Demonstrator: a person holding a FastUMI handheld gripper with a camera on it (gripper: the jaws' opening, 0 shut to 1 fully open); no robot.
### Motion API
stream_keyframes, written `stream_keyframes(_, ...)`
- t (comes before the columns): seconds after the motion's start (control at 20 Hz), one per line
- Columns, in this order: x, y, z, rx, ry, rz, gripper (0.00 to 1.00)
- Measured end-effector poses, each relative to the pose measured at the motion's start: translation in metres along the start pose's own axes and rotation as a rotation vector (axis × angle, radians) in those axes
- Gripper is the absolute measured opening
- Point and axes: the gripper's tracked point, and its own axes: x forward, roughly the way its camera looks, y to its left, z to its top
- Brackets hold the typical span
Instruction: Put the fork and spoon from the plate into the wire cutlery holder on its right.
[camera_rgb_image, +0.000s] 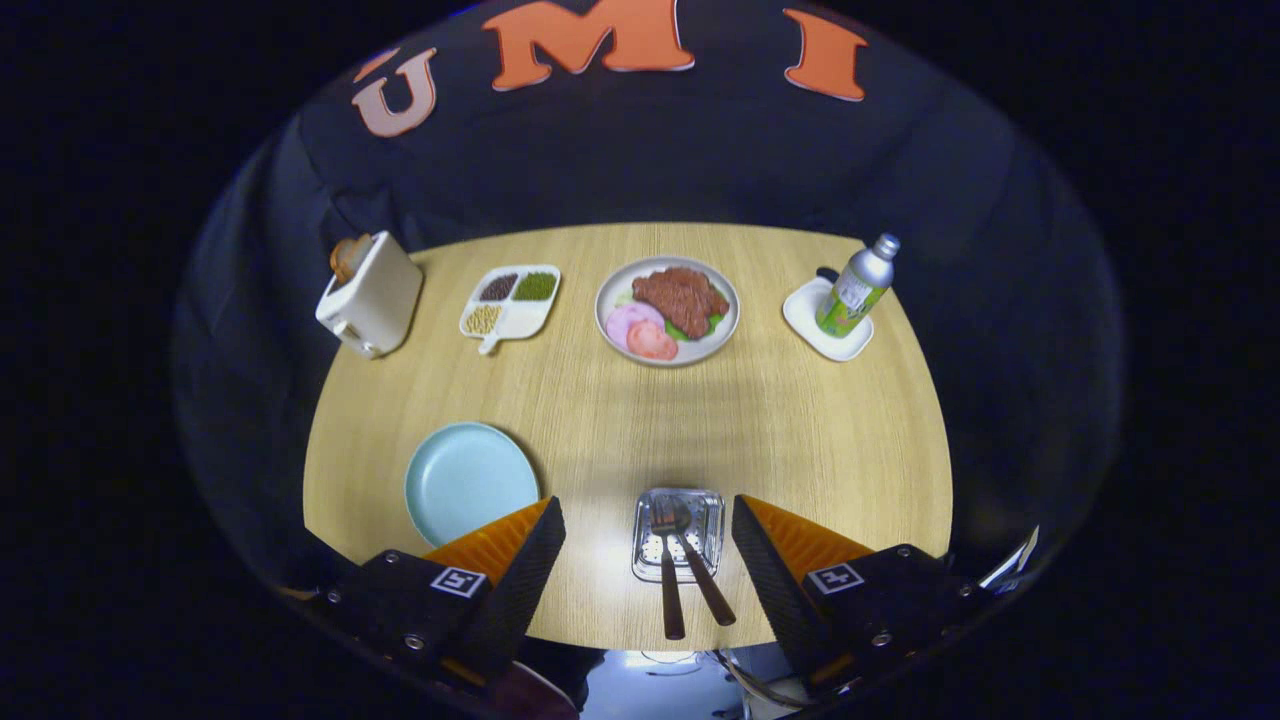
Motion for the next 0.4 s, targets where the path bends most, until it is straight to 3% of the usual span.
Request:
stream_keyframes(0.15,-0.029,-0.001,0.036,0.053,-0.213,0.022,1.0)
stream_keyframes(0.4,-0.09,-0.029,0.068,0.087,-0.52,-0.031,1.0)
